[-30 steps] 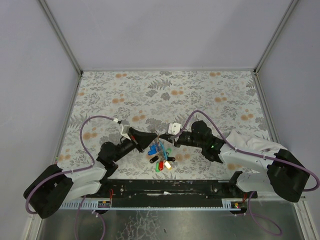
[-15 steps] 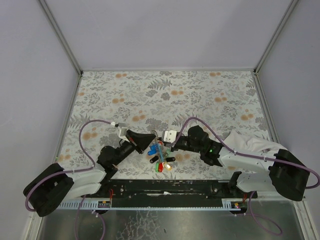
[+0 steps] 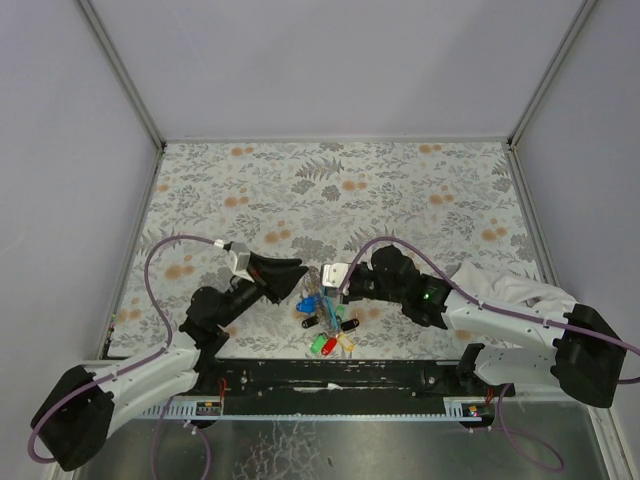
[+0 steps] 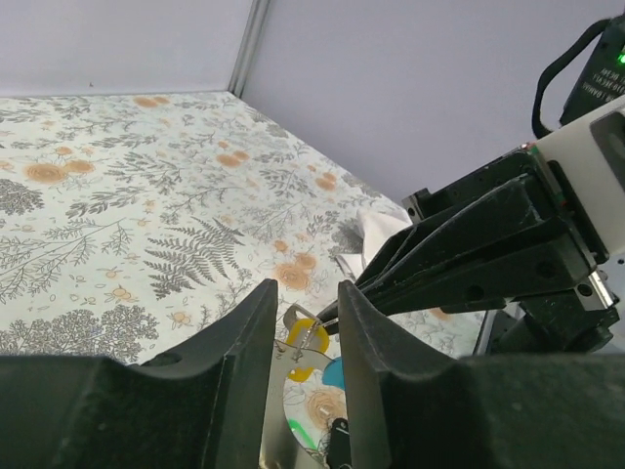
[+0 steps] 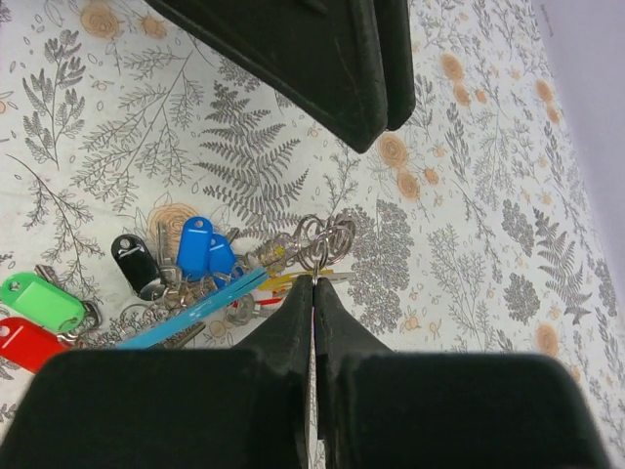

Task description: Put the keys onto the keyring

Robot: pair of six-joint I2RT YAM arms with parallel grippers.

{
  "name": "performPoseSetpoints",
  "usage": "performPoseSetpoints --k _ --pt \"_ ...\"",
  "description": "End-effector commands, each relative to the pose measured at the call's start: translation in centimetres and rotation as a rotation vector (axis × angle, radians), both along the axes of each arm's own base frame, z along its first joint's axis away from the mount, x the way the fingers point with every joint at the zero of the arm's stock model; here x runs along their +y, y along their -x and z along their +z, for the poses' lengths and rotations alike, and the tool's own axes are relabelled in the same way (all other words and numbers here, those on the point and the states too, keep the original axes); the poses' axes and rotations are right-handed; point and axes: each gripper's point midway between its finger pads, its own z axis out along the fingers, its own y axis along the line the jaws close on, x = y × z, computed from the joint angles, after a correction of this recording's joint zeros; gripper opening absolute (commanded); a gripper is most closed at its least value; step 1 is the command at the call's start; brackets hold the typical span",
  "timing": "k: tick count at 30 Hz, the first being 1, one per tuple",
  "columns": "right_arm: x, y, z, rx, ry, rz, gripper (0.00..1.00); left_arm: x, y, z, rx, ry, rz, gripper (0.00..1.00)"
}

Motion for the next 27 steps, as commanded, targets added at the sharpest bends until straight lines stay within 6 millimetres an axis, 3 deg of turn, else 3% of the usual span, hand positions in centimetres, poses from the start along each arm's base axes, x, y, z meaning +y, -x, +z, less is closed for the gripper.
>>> performPoseSetpoints --k 1,8,27 --pt "0.7 -0.6 3.6 -0.081 -0.016 0.007 0.00 -0.9 0.3 -0.4 -0.036 -0.129 -0.083 0.33" --pt "0.8 -0.2 4.1 -0.084 0.024 0.036 0.00 -2.3 1.1 -0.8 -0.122 -0.238 -0.207 0.40" --pt "0.9 0.1 3.5 -0.072 0.047 0.045 0.00 -2.3 0.6 -1.2 -0.287 -0.354 -0.329 0.43"
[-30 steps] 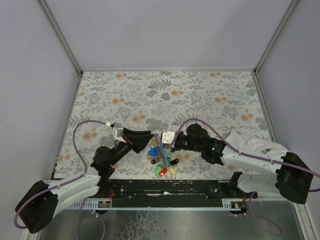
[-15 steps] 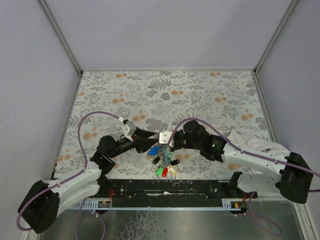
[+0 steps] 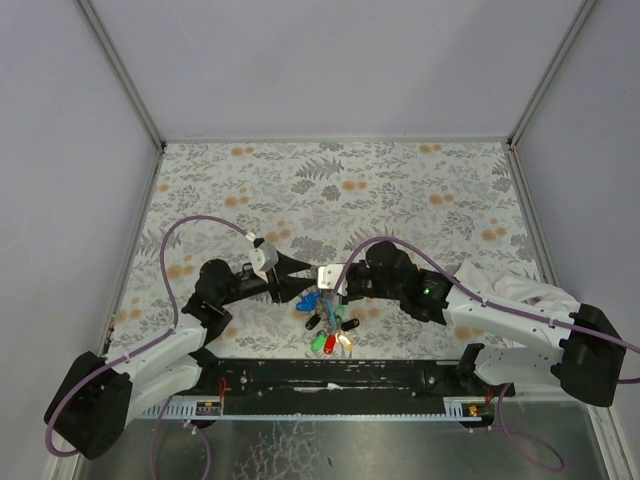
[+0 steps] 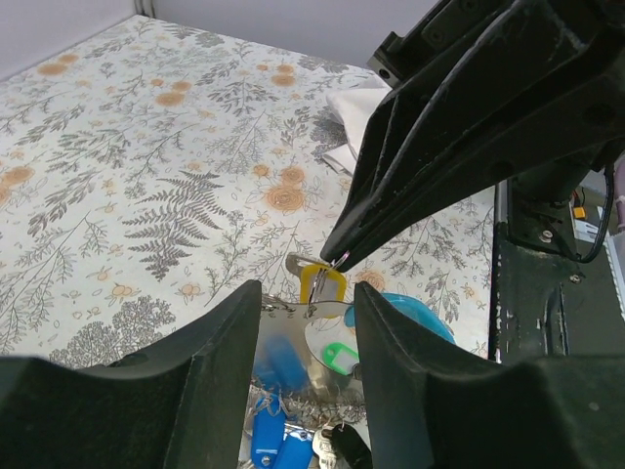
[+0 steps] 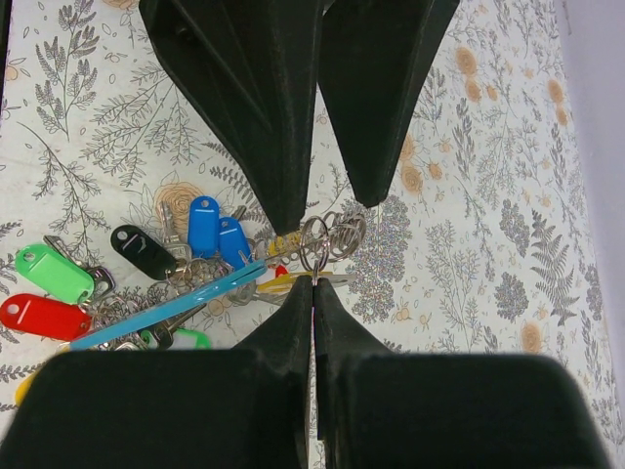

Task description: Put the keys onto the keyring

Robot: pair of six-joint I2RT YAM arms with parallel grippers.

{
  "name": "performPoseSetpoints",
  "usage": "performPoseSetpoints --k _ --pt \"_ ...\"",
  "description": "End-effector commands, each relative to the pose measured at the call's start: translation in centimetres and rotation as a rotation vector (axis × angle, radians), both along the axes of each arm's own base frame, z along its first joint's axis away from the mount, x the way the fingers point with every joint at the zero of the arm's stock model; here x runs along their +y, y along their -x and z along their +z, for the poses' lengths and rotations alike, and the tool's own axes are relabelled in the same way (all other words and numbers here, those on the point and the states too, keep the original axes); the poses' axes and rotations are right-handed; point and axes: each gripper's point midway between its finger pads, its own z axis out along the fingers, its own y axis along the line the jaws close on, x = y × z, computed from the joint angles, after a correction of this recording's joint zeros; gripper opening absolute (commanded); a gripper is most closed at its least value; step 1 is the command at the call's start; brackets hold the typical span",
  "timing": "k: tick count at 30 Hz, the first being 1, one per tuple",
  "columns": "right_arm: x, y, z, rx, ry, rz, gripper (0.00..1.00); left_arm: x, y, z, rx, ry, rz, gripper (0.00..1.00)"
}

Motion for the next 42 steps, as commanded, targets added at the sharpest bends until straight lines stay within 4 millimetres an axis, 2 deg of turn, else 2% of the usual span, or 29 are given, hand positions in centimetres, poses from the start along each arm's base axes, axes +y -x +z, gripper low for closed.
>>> performPoseSetpoints --k 1,6,15,25,33,37,42 --pt "1.2 -0.2 2.7 -0.046 -0.054 0.016 0.00 -0.5 0.4 1.8 -0.110 0.003 -0.077 0.43" --pt "1.3 -0.1 2.7 -0.045 -0.056 0.020 0.00 -1.1 0.9 1.6 -0.118 -0.014 -0.141 0.42" --pt "1.2 -0.1 2.8 -0.046 -0.061 0.018 0.00 -1.4 0.4 1.4 -0.111 -0.031 -0.152 0.30" --pt "1.2 0.0 3.0 -0.048 -0.065 0.021 0.00 -1.5 -0.1 0.8 -0.081 -0.056 -0.144 0.29" --pt "1.1 -0.1 3.2 -0.057 -0.068 0.014 0.00 -1.5 -0.3 0.3 -0.072 -0.072 -0.139 0.13" --pt "0.9 -0.2 3.3 -0.063 -0.070 0.005 0.00 -1.4 -0.2 0.2 -0.079 -0.076 -0.141 0.18" --pt "0.9 -0.2 3.3 -0.060 -0.070 0.006 0.00 -1.5 -0.1 0.1 -0.073 -0.084 -0.148 0.18"
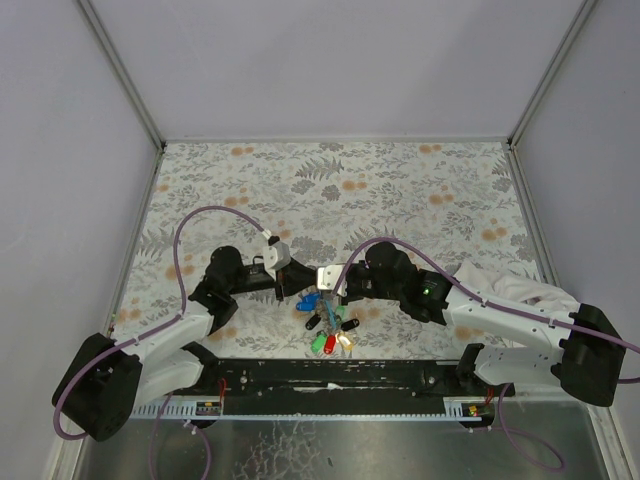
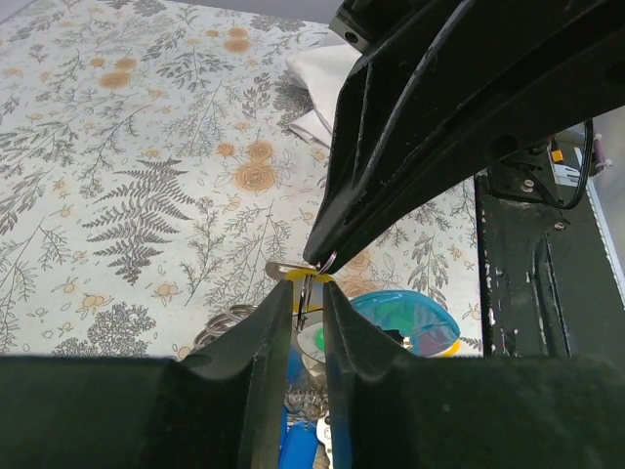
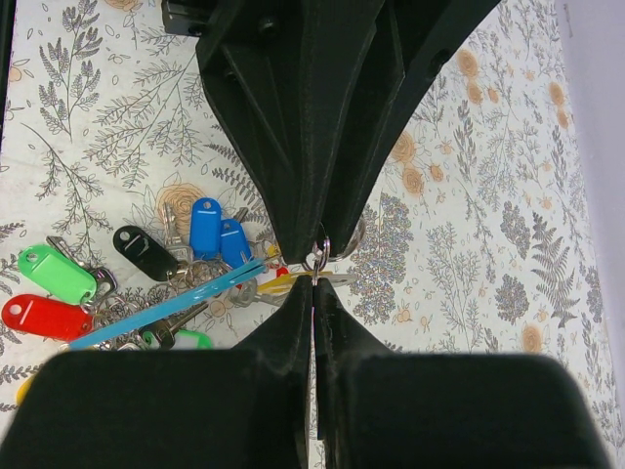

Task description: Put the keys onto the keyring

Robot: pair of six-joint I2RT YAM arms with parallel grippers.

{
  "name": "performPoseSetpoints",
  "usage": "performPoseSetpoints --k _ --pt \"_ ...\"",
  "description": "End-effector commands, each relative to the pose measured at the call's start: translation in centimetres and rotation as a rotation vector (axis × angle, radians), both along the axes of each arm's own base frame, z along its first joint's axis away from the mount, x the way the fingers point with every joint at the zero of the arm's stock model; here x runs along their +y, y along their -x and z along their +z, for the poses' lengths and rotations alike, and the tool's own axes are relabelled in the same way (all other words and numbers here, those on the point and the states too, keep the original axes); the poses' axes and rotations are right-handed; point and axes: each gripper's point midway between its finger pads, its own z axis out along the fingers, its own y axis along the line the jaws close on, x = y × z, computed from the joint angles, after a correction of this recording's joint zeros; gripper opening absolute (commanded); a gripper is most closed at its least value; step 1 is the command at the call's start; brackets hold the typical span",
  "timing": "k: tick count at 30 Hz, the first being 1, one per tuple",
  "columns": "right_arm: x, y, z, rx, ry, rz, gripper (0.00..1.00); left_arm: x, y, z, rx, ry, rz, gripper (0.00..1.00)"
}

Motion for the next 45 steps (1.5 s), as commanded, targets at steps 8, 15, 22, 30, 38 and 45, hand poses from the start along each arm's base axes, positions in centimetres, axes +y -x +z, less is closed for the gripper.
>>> performPoseSetpoints --k 8,15,22,30,38,45 --pt "0.4 -0.5 3.2 -0.064 -0.066 -0.017 0.00 0.0 -0.6 1.3 -0.043 0.015 0.014 0.00" --pt "-0.1 -0.8 2.8 -0.075 -0.081 -0.052 0.00 0.8 -2.5 2.8 0.027 0.128 0.177 0.00" --pt "0.1 -1.1 1.9 -0.073 -0.089 -0.063 0.00 2.1 -4.1 5.2 0.131 0.337 0.329 0.00" --pt "0.8 -0.9 0.3 -0.064 -0.096 -0.066 0.00 3.2 -4.9 6.2 0.235 0.529 0.420 0.00" --pt "1.5 -1.0 -0.3 -0.094 -0.092 -0.084 0.00 3.0 -5.3 6.7 0.297 0.629 0.529 0.00" --pt "1.6 -1.1 0.6 -0.111 -0.117 -0.102 0.00 3.2 -5.2 6.1 0.349 0.697 0.547 0.00"
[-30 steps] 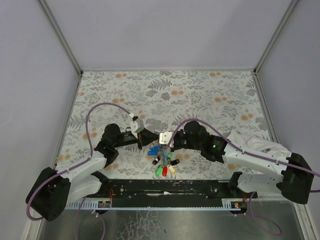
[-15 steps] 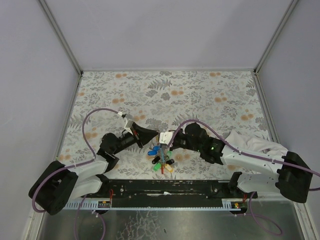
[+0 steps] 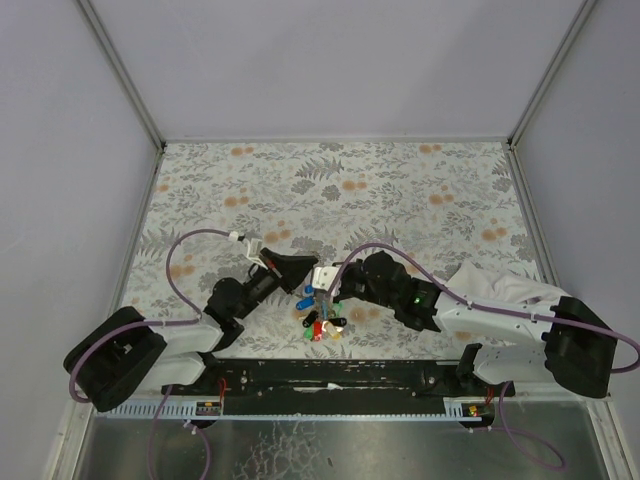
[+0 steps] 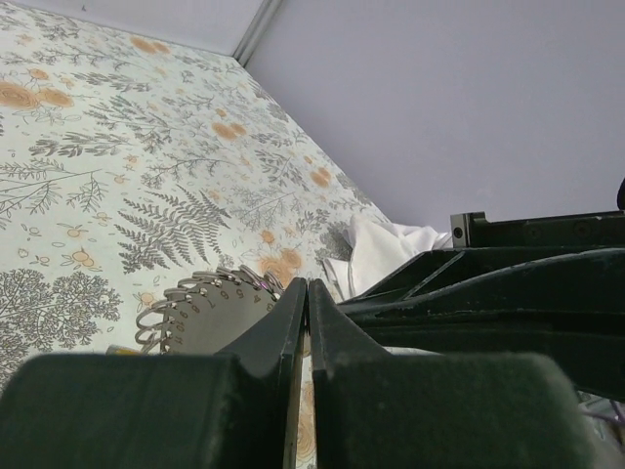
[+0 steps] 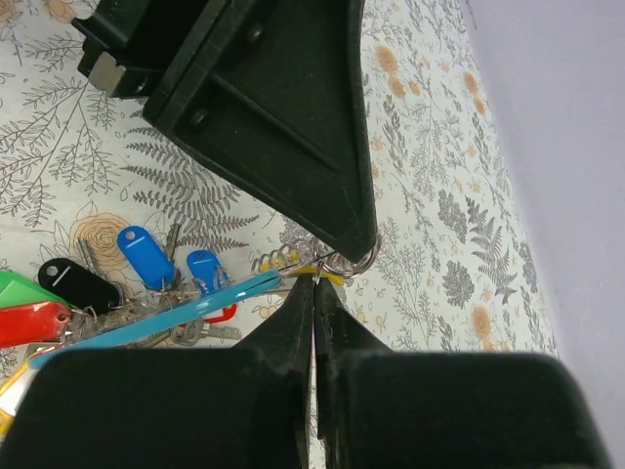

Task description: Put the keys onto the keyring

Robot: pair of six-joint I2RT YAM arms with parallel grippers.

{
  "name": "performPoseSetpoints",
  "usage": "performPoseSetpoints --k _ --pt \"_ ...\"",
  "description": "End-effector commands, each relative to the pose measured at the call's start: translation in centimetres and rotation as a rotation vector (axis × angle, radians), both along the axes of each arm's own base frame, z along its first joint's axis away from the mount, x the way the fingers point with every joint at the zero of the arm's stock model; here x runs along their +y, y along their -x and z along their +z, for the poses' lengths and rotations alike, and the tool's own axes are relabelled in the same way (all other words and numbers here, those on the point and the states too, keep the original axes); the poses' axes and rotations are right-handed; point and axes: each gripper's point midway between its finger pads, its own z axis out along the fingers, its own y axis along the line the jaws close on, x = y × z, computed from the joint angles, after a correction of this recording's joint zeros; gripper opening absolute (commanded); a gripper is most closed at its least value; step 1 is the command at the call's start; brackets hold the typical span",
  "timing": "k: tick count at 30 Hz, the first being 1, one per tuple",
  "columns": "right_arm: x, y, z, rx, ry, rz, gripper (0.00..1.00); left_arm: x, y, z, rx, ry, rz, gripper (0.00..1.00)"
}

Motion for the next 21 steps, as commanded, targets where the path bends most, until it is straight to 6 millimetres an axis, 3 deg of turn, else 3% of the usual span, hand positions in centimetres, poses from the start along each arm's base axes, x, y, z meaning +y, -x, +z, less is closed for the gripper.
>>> performPoseSetpoints --k 1,5,10,17,21 --pt "0.4 0.9 1.2 -0.010 -0.041 0.017 0.00 2.0 -1.1 4.5 -0.099 0.181 0.117 0.00" --pt "-0.6 0.5 2.5 -0.048 -0.028 -0.016 0.00 2.0 -0.4 3.6 -0.126 0.136 0.103 0.01" --pt "-0.9 0.6 3.8 -0.061 -0.020 -0.010 0.00 2.0 0.6 2.9 -0.188 0.044 0.063 0.17" --pt "-0.9 0.5 4.1 -0.070 0.018 0.001 0.00 2.1 1.1 2.4 -0.308 -0.144 -0.001 0.29" --pt "-0.7 0.5 4.1 -0.076 0.041 0.011 0.00 1.3 1.9 2.4 -0.414 -0.270 -0.114 0.38"
